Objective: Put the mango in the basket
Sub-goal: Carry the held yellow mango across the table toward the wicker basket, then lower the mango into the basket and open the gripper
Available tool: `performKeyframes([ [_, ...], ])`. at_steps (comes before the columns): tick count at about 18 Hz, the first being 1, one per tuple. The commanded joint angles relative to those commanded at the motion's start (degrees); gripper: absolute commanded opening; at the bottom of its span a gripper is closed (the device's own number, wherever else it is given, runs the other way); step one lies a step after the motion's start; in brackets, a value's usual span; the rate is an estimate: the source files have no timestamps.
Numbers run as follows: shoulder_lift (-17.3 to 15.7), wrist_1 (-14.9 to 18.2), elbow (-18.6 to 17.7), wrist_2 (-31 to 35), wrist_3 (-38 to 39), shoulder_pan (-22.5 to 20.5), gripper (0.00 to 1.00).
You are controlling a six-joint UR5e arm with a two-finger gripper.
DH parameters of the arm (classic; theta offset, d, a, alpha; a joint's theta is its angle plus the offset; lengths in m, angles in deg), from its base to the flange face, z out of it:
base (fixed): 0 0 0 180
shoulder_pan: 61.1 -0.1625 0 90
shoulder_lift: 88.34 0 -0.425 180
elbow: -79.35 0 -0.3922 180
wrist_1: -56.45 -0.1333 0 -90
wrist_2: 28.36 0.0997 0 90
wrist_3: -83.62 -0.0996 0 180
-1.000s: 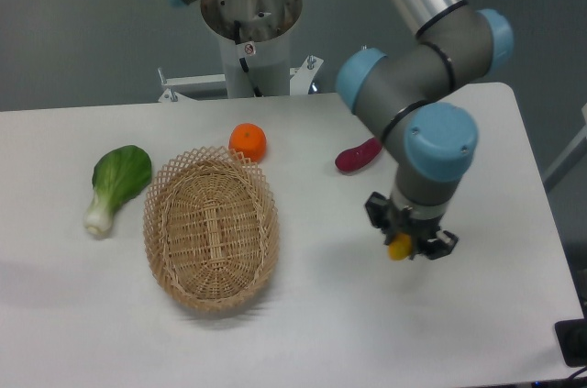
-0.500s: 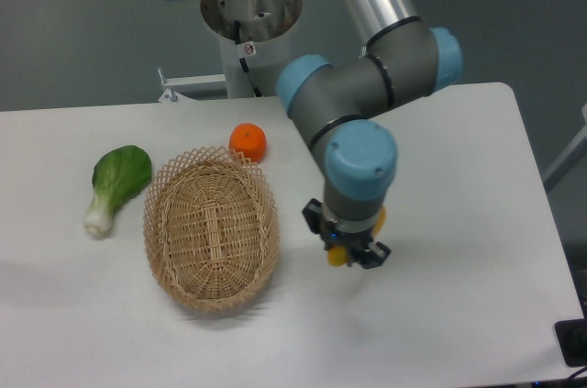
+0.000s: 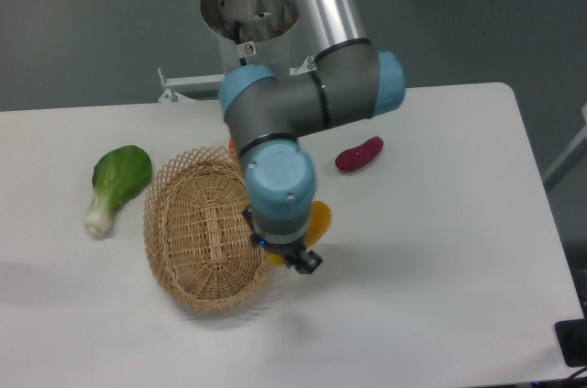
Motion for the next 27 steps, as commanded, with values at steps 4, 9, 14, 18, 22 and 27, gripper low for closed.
performKeyframes([
  [4, 0.3, -0.1, -0.4, 0.0, 2.1, 3.1, 0.34],
  [9, 0.2, -0.2, -1.7, -0.1, 3.2, 6.2, 0.35],
  [14, -2.3, -2.1, -7.3, 2.1, 2.9, 9.1, 0.39],
  [18, -3.7, -5.5, -10.5, 2.2, 3.0, 9.1, 0.52],
  [22, -4.4, -6.2, -11.4, 2.3, 2.8, 9.2, 0.71],
  [27, -5.7, -9.4, -14.2, 2.2, 2.5, 8.7, 1.00],
])
